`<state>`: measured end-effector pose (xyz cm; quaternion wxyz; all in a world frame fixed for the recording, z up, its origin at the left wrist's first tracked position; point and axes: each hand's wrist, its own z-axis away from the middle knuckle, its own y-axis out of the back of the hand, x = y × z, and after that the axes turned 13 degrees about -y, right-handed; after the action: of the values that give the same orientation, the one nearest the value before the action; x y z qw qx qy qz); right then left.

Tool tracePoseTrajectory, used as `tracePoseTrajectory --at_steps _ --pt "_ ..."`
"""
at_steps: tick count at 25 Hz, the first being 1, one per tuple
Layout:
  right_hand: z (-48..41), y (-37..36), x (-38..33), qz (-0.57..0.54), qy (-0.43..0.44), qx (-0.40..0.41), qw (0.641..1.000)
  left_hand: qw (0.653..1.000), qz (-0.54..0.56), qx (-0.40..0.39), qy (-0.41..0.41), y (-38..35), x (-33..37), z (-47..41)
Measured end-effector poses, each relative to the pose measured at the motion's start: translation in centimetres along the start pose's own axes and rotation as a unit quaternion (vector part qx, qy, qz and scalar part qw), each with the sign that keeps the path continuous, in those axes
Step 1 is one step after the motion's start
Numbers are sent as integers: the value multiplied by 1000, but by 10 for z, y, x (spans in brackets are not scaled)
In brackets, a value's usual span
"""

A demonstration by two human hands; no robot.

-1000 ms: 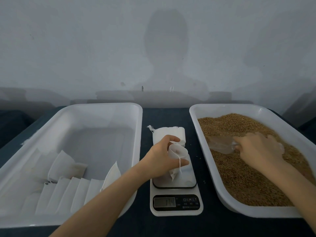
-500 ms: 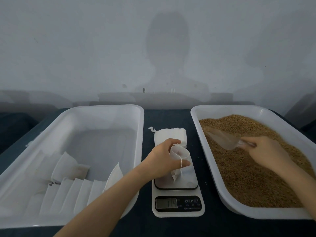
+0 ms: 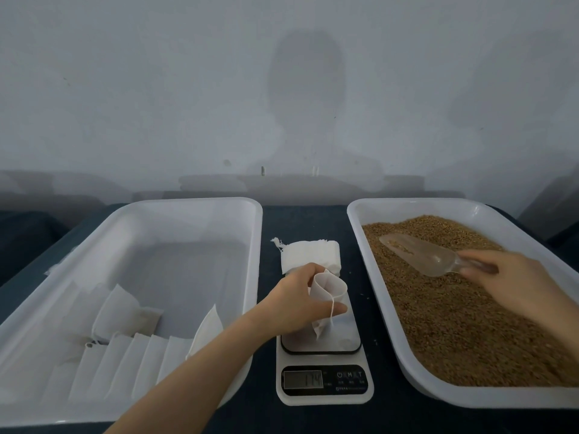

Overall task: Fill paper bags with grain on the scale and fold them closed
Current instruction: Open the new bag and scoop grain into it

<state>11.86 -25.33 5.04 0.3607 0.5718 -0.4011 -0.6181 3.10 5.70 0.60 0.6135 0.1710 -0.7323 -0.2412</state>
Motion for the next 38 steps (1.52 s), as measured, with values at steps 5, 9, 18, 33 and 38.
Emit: tracePoseTrajectory --at_steps 5,9,18,33,38 --pt "22 23 -20 -23 65 -9 998 1000 -2 3 4 0 -2 -1" --pt "37 40 -38 -38 127 -15 991 1000 6 1 4 0 -2 -1" --pt "45 49 -70 46 251 7 967 1000 22 -1 -10 1 0 0" --pt "49 52 -105 245 296 101 918 999 32 0 -29 1 -2 -1" --pt "53 54 -117 270 331 118 896 999 35 1 -30 2 1 0"
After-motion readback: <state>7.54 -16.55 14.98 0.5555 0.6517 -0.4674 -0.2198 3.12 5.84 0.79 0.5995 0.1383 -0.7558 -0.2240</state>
